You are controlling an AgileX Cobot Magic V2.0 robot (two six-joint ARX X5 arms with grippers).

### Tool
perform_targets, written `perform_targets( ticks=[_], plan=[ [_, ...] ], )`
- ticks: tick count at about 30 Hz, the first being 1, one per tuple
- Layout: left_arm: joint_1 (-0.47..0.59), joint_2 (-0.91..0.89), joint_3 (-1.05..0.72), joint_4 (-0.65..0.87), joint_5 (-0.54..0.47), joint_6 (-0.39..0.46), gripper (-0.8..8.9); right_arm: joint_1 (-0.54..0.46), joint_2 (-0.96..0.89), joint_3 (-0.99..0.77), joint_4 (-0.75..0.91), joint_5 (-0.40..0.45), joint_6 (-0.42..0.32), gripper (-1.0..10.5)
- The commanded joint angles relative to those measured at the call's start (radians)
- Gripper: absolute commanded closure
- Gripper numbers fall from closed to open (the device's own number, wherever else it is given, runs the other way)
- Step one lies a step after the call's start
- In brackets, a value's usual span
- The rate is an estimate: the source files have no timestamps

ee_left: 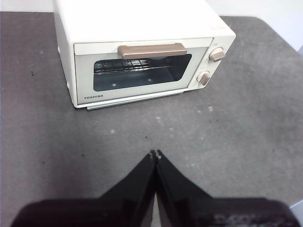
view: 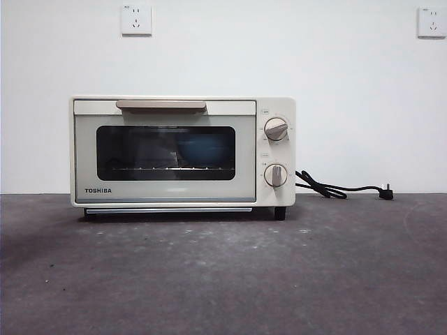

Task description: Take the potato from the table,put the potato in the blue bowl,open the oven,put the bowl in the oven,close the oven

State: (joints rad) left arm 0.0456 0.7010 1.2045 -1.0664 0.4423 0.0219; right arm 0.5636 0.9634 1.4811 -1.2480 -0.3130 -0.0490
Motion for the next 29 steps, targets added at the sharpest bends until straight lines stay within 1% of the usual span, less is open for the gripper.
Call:
perform_targets(
  ticks=[1,3,5,9,13,17,20,26,29],
  plan=[
    [-0.006,-0.008,-0.014,0.119,-0.045,0.053,8.17,0.002,-0.003,-0.001,0.005,0.001,0.006,9.4],
    [-0.004,-0.04,-0.048,0.261,-0.077,0.082,8.17,0.002,-0.002,-0.001,0.005,0.001,0.006,9.4],
    [0.001,-0.095,-0.127,0.433,-0.076,0.115,8.17,0.002,-0.002,-0.001,0.005,0.001,0.006,9.4],
    [0.021,-0.228,-0.348,0.692,-0.087,0.118,8.17,0.002,-0.002,-0.001,0.005,0.001,0.006,9.4],
    [0.029,-0.343,-0.587,0.869,-0.224,0.119,8.17,0.002,-0.003,-0.001,0.005,0.001,0.006,9.4],
    [0.029,-0.444,-0.782,0.927,-0.311,0.118,8.17,0.002,-0.008,-0.001,0.005,0.001,0.006,9.4],
    [0.029,-0.499,-0.889,0.932,-0.345,0.118,8.17,0.002,-0.009,-0.001,0.005,0.001,0.006,9.4],
    [0.029,-0.576,-1.045,0.933,-0.39,0.117,8.17,0.002,-0.01,-0.001,0.005,0.001,0.006,9.4],
    [0.028,-0.627,-1.105,0.933,-0.394,0.117,8.17,0.002,-0.014,-0.001,0.005,0.001,0.006,9.4]
  ],
)
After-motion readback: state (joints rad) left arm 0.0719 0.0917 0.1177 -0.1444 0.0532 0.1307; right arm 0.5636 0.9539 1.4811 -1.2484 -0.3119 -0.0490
